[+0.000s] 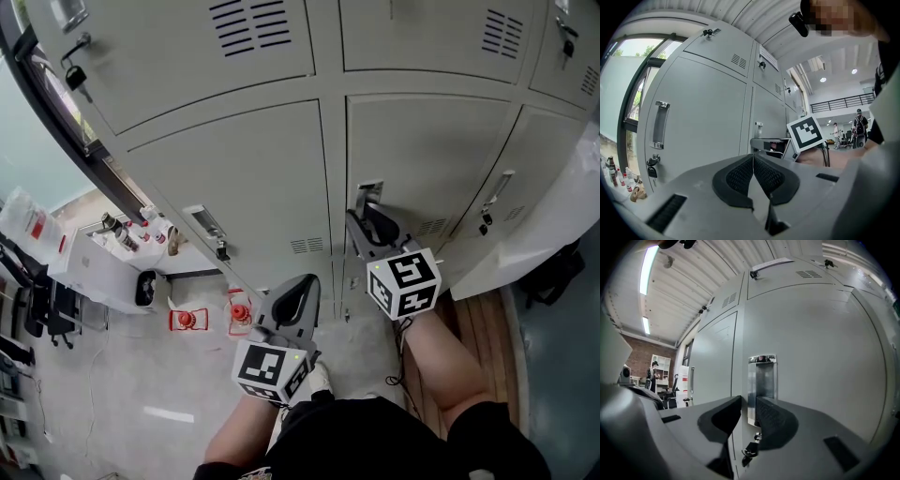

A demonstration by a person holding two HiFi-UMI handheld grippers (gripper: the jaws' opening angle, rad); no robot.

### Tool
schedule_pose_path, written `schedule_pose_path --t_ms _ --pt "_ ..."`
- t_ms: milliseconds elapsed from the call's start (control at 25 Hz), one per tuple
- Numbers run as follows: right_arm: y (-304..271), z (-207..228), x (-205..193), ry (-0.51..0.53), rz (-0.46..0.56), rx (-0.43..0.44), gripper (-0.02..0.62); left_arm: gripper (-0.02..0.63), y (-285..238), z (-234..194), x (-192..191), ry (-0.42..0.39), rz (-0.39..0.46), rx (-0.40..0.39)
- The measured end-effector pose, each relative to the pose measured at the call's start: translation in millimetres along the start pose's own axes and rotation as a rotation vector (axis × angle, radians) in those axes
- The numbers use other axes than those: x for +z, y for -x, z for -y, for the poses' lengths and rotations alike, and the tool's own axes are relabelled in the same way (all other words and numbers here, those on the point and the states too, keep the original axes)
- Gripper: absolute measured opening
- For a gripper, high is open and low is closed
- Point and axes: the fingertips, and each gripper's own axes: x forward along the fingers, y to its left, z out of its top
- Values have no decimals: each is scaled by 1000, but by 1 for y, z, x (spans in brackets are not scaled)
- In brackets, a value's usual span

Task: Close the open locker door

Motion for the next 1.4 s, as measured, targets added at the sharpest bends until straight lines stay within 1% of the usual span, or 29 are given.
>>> schedule_pose_path --t_ms 320,480,800,880,960,1080,1160,1200,1240,1400 --pt "-11 5 1 2 -3 13 153 18 -5 -6 -4 5 -9 3" --pt "-12 5 1 16 5 18 153 18 -9 -6 -8 17 -40 1" --pt "-9 7 -1 57 -10 28 146 18 -15 3 -7 13 -46 -5" --pt "-6 11 -1 61 -8 23 128 18 -16 5 -5 8 -40 -4" --pt "-2 14 -2 60 -6 22 126 18 -17 8 -3 4 -31 -3" --pt "4 18 -4 57 -10 23 126 18 -17 16 -5 6 -42 -7" --pt "9 23 -6 49 -15 16 126 18 -18 22 -2 -2 -29 -9" --pt "11 28 -7 41 -18 7 135 18 -18 25 0 -11 -16 -10" --pt "15 34 -8 32 -21 -5 161 18 -19 29 2 -17 -6 -11" --pt "35 60 -8 -11 -19 -42 163 18 -17 44 3 -18 0 -10"
